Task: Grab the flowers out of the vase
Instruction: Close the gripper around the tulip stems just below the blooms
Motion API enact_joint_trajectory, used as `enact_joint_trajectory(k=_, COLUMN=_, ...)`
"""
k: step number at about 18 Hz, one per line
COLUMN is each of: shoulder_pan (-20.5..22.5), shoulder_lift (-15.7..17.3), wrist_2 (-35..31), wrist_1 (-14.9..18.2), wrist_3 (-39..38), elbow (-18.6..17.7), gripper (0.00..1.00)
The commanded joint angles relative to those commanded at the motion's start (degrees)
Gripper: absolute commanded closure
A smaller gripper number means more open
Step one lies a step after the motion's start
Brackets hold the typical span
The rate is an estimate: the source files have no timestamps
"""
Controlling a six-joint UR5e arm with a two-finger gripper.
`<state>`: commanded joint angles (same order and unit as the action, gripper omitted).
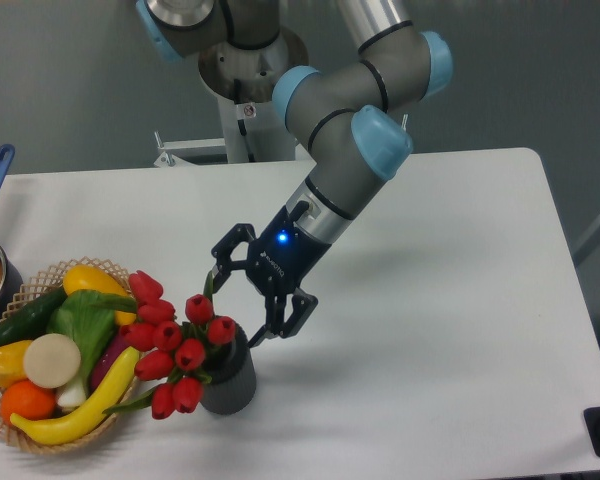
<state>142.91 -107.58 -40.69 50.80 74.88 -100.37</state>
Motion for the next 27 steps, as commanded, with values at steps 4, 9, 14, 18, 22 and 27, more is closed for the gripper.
enact_joint_trajectory(k=4, shoulder_pan=-1.8, shoulder_lift=-2.1, wrist_2=0.0, wrist_1=-0.3, wrist_3=-1.8, elbow=2.7, gripper=0.00)
enact_joint_trajectory(k=9, shoulder_pan=-2.6, shoulder_lift=-2.8, wrist_2=-0.2, wrist_1=-0.3, wrist_3=-3.4, elbow=3.0, gripper=0.00)
enact_joint_trajectory(k=14, shoulder_pan=-3.1, shoulder_lift=-3.2, wrist_2=-0.2, wrist_1=-0.4, wrist_3=-3.4, elbow=3.3, gripper=0.02)
enact_joint_trajectory(k=18, shoulder_pan=-3.2, shoulder_lift=-3.2, wrist_2=-0.3, wrist_1=-0.4, wrist_3=-3.3, elbow=3.2, gripper=0.22)
enact_joint_trajectory(k=22, shoulder_pan=-3.2, shoulder_lift=-3.2, wrist_2=-0.3, wrist_1=-0.4, wrist_3=-3.3, elbow=2.9, gripper=0.42)
enact_joint_trajectory(k=27, shoulder_pan=-3.2, shoulder_lift=-3.2, wrist_2=-0.3, wrist_1=-0.4, wrist_3=-3.4, elbow=3.1, gripper=0.63)
